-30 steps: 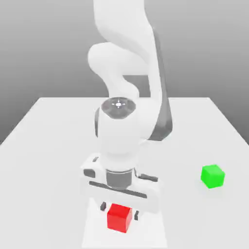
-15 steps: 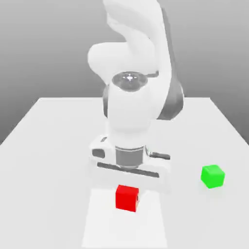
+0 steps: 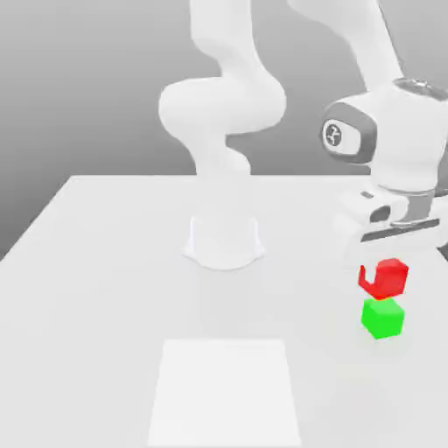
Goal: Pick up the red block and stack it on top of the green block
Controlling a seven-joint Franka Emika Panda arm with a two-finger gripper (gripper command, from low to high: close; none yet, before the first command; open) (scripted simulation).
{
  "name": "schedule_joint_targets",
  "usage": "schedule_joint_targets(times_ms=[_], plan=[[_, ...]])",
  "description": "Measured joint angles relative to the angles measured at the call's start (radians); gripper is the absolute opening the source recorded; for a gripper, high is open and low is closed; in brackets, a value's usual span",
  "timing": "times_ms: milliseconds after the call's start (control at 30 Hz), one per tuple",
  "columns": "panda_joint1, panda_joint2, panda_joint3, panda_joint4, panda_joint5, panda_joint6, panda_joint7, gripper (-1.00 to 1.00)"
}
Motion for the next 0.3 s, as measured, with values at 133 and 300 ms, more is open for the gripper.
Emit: schedule_joint_targets(times_ms=[133,300], plan=[[-0.006,0.123,-0.003,0.001,-0.118,0.115,0.085,-1.0],[0.018,0.218,-0.049,0.006,-0.23,0.199,0.165,1.0]])
